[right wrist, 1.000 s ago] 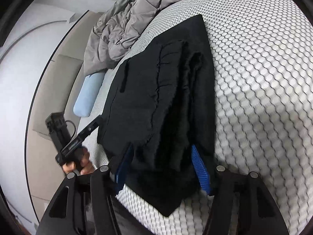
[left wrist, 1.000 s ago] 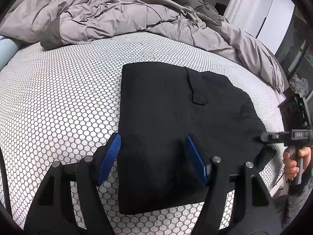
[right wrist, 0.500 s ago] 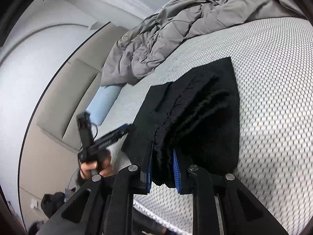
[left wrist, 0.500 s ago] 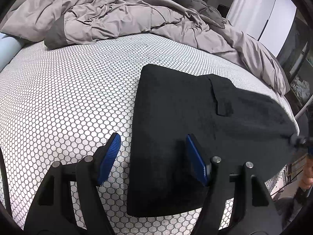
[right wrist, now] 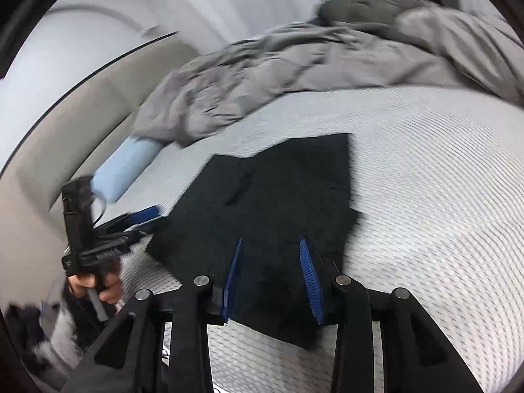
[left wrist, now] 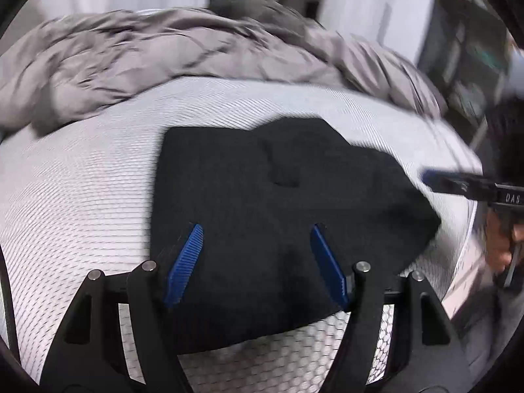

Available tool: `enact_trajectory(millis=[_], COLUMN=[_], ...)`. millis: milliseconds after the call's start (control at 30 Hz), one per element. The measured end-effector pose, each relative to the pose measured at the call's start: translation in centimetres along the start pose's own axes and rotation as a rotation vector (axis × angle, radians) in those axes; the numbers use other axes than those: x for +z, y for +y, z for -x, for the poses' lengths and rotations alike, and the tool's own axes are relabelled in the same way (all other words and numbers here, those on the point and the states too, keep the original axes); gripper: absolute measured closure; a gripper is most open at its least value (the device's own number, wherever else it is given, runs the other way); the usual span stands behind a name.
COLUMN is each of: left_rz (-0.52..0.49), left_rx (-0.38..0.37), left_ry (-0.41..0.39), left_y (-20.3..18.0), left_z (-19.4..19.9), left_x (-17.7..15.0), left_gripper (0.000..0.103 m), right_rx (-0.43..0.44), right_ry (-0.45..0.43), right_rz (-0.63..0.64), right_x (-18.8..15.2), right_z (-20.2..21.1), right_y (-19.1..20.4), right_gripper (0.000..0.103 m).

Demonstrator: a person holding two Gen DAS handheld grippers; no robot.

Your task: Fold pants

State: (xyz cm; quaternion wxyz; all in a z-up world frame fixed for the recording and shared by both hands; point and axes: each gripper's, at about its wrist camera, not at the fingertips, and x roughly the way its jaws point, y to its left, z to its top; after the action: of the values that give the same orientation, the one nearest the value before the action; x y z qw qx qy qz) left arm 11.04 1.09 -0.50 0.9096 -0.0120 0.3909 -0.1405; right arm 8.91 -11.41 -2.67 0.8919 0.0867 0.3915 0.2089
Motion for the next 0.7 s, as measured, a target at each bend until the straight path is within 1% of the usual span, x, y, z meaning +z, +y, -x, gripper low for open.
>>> enact_trajectory(millis=[33,67,100,167,233,267,333,367,433,600,700], left_rz=[-0.022,-0.046,-0.061,-0.078,-0.092,-0.096,-0.100,-0.113,-0.121,-0.113,-0.113], left_rx=[0.000,0.006,0.025,0.043,0.037,0.033,0.034,0.035,0.025,0.005,0.005], left_ry=[0.013,0.028,0.039,0.050,0.049,0.051,0.055,0.051,0.046,0.041,0.036], left_y=[-0.7,-1.4,-1.9,-2.4,-2.5,-2.4,-2.2,-2.2,-2.0,-1.2,-1.4], left_z=[-0.6,-1.3,-1.9,-2.5,-2.8,-2.9,-3.2,-3.1,-3.0,-2.7,-2.3], left_x=[-0.1,-0.4,-0.7,-1.2,-1.5,-1.9,-2.4,-2.7,-3.0,-3.7,-4.0], left_gripper=[0.037,0.037,0.037,0.035,0.034,0.034,0.034,0.033,0.031,0.030,0.030], right_rx=[-0.004,-0.016,-0.028,-0.086,-0.153,-0.203,-0.241,-0.277,-0.311,-0.330,-0.340], right_ry=[0.013,0.044,0.063,0.122,0.174,0.189,0.193,0.203,0.211,0.226,0.227], right_rz=[0.034,0.084,0.118,0.210,0.297,0.365,0.437,0.455,0.447,0.434,0.418], right_x=[-0.2,-0.4,-0.6,-1.3,-2.0,-2.6,-3.5,-3.8,-4.3,-4.7,-4.3], right_z=[-0.9,-2.6,-3.7,-6.7,-9.0,-10.0,-10.2,-10.0,-9.0,-6.8,-6.8], right_y=[1.2,2.4,3.3,5.0,5.8,6.3,6.6,6.5,6.2,5.8,6.3], right_gripper=[0.067,0.067,0.067,0.066,0.066,0.066,0.066,0.066,0.066,0.066,0.061])
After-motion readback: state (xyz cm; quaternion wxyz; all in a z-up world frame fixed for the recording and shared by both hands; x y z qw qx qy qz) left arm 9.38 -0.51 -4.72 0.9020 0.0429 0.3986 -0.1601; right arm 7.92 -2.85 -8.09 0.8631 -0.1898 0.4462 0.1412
